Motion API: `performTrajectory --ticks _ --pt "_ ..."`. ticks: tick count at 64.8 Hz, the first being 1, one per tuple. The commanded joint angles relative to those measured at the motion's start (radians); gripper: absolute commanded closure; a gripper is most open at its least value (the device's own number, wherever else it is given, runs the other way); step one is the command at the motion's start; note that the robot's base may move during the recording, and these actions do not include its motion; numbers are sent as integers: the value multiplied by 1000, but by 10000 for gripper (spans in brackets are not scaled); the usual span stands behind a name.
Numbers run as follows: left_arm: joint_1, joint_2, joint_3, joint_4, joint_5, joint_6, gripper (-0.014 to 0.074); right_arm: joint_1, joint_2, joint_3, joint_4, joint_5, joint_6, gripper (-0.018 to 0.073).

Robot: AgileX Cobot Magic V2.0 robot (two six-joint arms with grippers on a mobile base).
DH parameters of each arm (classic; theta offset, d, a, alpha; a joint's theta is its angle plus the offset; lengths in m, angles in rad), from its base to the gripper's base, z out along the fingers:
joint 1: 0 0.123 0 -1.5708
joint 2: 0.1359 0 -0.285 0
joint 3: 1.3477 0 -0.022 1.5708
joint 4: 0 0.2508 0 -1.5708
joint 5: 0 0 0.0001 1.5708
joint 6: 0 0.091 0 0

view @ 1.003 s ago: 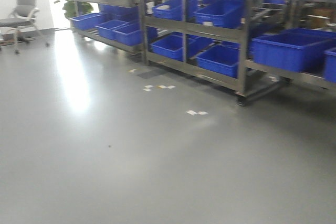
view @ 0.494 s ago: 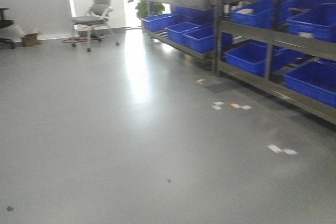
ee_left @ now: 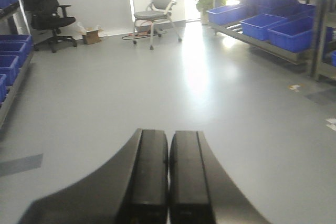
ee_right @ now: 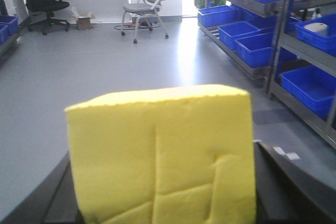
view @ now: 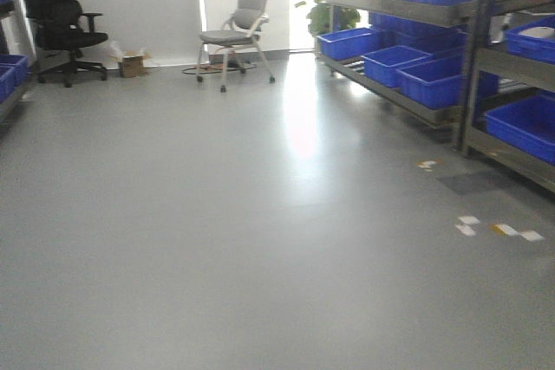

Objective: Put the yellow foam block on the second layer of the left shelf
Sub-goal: 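Drive the base to the shelf of blue bins holding the cube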

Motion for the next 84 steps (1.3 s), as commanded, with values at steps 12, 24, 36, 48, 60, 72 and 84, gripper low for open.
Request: performTrajectory --ticks 12,24,36,48,60,72,84 --pt "-2 -13 26 -3 -86 -4 460 -5 16 -27 -28 -79 -6 230" --pt "-2 -13 26 -3 -86 -4 460 -5 16 -27 -28 -79 -6 230" --pt "-2 -13 26 -3 -86 -4 460 -5 16 -27 -28 -79 -6 230" --pt "-2 -13 26 -3 -86 -4 460 -5 16 -27 -28 -79 -6 230" --pt "-2 -13 26 -3 -86 -4 460 -5 16 -27 -28 -79 -6 230" --pt "-2 -13 26 -3 -86 -4 460 -5 16 -27 -28 -79 -6 230" --pt "-2 -13 26 -3 -86 -4 460 -5 16 -27 -28 -79 -6 230"
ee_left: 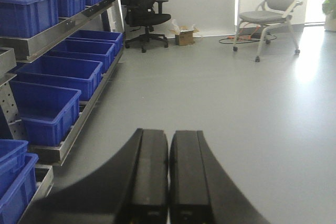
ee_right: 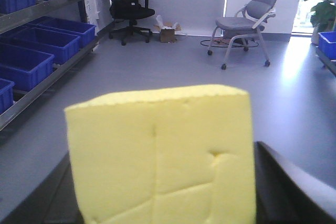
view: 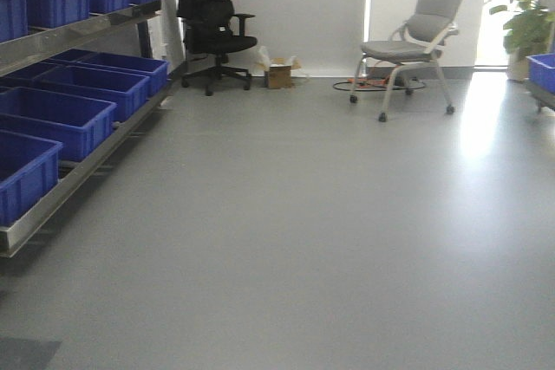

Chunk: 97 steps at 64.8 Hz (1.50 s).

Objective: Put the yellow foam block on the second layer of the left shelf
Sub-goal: 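Drive the base to the shelf of blue bins holding the cube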

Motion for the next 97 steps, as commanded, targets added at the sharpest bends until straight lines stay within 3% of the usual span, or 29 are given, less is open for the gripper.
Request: performTrajectory --ticks 1,97 --pt "-2 -13 26 -3 -86 -4 460 -5 16 -27 -28 -79 -6 230" --pt "-2 -13 26 -3 -86 -4 460 -5 16 -27 -28 -79 -6 230"
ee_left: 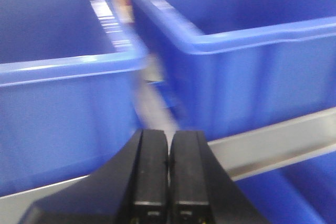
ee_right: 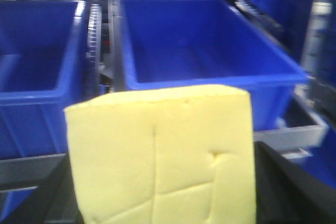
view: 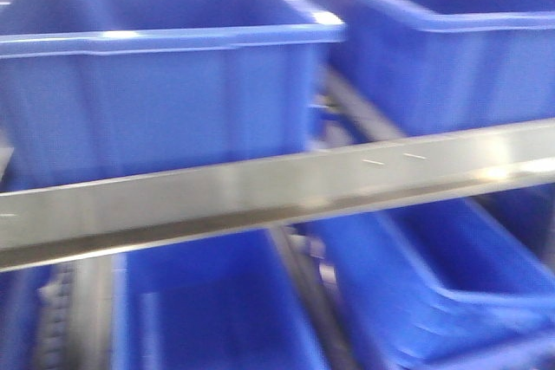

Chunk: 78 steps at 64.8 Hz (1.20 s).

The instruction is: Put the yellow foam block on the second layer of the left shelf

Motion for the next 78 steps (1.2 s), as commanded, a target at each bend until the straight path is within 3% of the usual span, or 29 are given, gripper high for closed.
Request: performTrajectory --ticks 1,78 --pt "-2 -13 26 -3 -86 -4 460 -5 16 -27 -27 -79 -6 230" --pt "-2 -13 26 -3 -86 -4 460 -5 16 -27 -27 -79 -6 230"
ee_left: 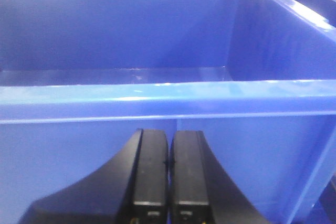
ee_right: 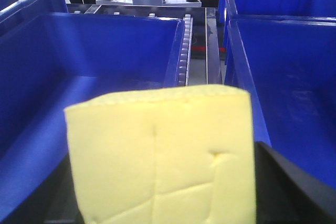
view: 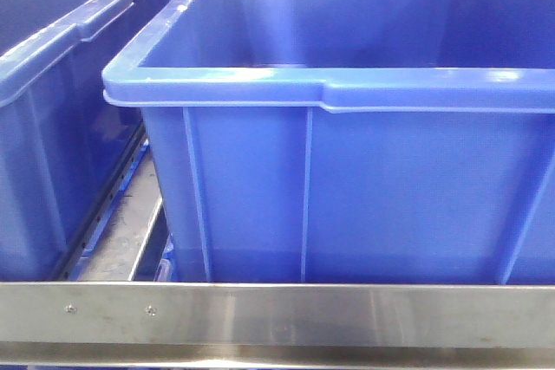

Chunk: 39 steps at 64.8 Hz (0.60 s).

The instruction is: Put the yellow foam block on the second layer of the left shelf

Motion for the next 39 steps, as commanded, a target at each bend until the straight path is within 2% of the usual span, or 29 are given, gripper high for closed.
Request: performTrajectory --ticks 1,39 --pt "-2 -13 26 -3 -86 -4 460 -5 16 -27 -27 -79 -6 230" --pt "-2 -13 26 -3 -86 -4 460 -5 16 -27 -27 -79 -6 230"
